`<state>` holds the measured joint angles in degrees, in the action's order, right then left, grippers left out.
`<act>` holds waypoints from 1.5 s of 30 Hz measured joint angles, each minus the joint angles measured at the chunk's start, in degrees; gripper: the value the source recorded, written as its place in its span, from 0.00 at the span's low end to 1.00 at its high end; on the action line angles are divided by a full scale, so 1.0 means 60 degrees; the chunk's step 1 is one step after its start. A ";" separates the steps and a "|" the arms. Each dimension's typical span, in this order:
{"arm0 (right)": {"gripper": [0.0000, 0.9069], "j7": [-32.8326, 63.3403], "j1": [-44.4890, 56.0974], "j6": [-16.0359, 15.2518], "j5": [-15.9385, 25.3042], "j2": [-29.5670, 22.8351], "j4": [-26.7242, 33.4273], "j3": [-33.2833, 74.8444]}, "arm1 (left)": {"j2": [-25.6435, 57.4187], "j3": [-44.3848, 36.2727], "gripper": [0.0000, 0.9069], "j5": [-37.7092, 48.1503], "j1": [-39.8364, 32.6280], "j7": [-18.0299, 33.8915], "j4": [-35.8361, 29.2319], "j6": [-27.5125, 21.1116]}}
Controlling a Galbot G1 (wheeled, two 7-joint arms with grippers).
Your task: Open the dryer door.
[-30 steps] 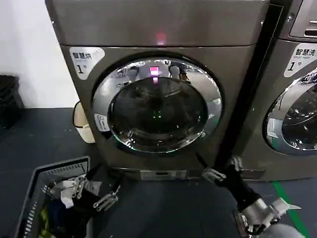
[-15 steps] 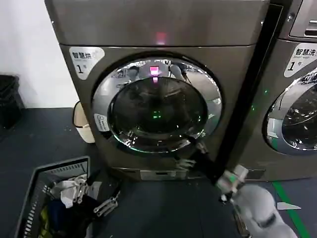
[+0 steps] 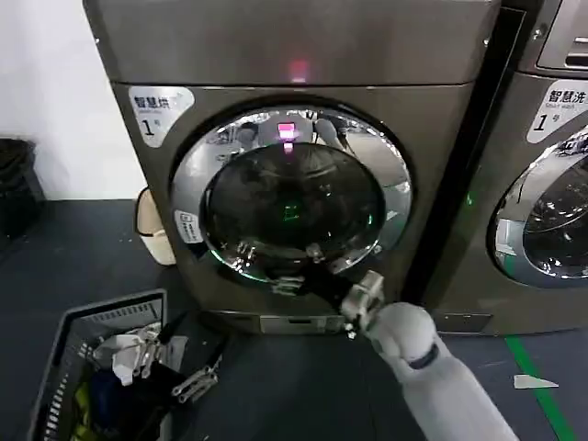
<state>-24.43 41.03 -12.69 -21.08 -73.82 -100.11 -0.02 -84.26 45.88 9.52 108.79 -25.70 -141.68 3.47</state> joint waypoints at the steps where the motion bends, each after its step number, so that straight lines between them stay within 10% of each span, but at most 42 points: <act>1: 1.00 0.0003 -0.0072 -0.0001 0.0044 -0.0119 0.0088 -0.0082 | 0.0007 0.0021 1.00 0.0017 0.0001 0.0000 -0.0002 0.0000; 45: 1.00 0.0065 -0.2210 0.0377 0.0824 -0.2897 0.3789 -0.1169 | 0.0017 -0.0017 1.00 0.0070 -0.0046 0.0036 0.0091 0.0113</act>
<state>-24.04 27.77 -10.43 -16.14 -91.20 -77.38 -7.03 -84.16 45.78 9.94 108.51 -25.48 -141.14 4.14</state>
